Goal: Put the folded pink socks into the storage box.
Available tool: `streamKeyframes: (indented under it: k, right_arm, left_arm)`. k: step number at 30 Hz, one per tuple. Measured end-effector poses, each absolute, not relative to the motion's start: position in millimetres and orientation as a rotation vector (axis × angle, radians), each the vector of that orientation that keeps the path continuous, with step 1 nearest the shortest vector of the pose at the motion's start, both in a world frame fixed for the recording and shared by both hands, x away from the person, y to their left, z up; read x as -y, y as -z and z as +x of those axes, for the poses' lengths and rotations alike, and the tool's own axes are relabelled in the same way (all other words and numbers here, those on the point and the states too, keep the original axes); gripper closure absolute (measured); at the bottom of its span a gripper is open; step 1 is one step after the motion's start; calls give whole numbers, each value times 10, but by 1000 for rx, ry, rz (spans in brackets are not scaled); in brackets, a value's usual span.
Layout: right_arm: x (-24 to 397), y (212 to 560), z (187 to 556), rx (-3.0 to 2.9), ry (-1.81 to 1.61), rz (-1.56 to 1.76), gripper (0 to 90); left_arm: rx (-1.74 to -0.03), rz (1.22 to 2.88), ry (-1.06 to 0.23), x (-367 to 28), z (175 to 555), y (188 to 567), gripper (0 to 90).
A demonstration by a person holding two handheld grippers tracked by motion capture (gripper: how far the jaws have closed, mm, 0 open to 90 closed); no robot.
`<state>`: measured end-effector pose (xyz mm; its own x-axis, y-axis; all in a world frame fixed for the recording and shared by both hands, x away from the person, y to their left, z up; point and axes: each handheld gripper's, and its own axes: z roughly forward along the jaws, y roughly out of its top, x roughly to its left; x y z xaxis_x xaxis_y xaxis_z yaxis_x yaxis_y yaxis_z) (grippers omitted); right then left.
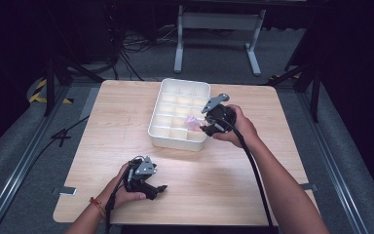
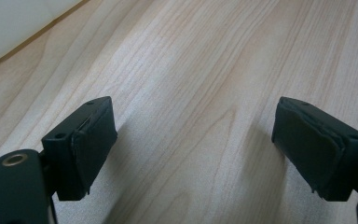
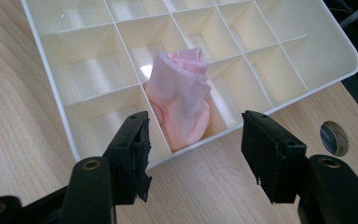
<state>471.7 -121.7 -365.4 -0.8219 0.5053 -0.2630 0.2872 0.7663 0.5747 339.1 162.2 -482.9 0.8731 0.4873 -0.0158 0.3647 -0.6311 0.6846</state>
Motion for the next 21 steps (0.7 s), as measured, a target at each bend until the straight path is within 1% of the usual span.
streamKeyframes:
  k: [2, 5, 8, 12, 15, 21]
  right_arm:
    - [1238, 3650, 4692, -2547, -721, 601, 391]
    - [1274, 3648, 4645, -2547, -722, 601, 387]
    - [1309, 3650, 4609, -2534, -707, 601, 354]
    - [1369, 3640, 4565, -2530, -711, 599, 338]
    - [1417, 3637, 4526, -2503, -702, 603, 280]
    - [1471, 3665, 4443, -2500, -656, 601, 251]
  left_arm:
    - [-609, 2322, -222, -1623, 3392, 4828, 138]
    - [-609, 2323, -221, -1623, 3392, 4828, 139]
    - [-608, 2322, -223, -1623, 3392, 4829, 138]
    - [-609, 2322, -222, -1623, 3392, 4829, 138]
    - [-609, 2322, -222, -1623, 3392, 4829, 138]
    - [-610, 2319, -223, -1621, 3391, 4831, 138]
